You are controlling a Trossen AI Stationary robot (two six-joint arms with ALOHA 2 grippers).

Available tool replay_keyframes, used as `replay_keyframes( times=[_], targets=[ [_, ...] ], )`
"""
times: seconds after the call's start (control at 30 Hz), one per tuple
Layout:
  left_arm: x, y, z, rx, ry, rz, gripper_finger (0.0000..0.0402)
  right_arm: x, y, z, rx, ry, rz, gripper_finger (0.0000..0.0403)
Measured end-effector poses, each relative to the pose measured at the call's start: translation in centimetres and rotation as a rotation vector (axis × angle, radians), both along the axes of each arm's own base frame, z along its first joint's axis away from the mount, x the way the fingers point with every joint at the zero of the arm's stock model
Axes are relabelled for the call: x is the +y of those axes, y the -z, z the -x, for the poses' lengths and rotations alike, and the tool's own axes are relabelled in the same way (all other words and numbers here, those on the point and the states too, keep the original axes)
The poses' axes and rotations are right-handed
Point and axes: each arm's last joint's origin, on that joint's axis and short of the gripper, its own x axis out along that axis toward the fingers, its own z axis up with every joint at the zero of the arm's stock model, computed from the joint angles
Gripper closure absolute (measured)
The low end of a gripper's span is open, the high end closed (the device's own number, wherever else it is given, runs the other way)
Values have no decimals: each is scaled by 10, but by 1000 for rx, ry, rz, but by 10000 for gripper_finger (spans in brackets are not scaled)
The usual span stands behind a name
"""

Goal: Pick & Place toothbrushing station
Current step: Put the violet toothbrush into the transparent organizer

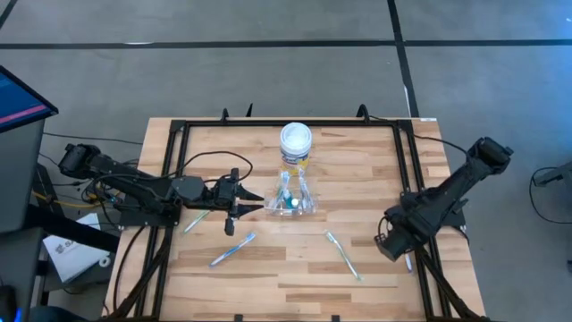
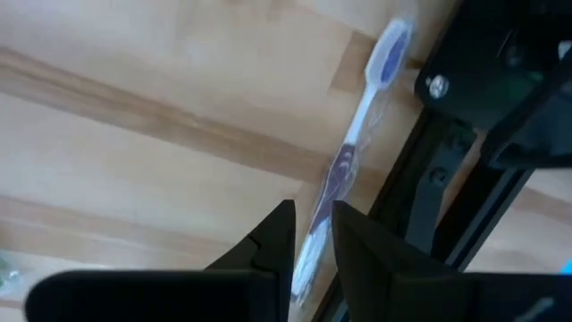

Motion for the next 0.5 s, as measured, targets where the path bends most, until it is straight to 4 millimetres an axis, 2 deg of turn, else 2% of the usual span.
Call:
replay_keyframes(
  times=[0.37, 0.5],
  targets=[
    [0, 0, 0, 0, 0, 0, 314, 19, 1, 17, -26, 60, 6, 336],
    [0, 0, 0, 1, 0, 0, 314, 25, 6, 18, -9, 69, 36, 336]
  ],
)
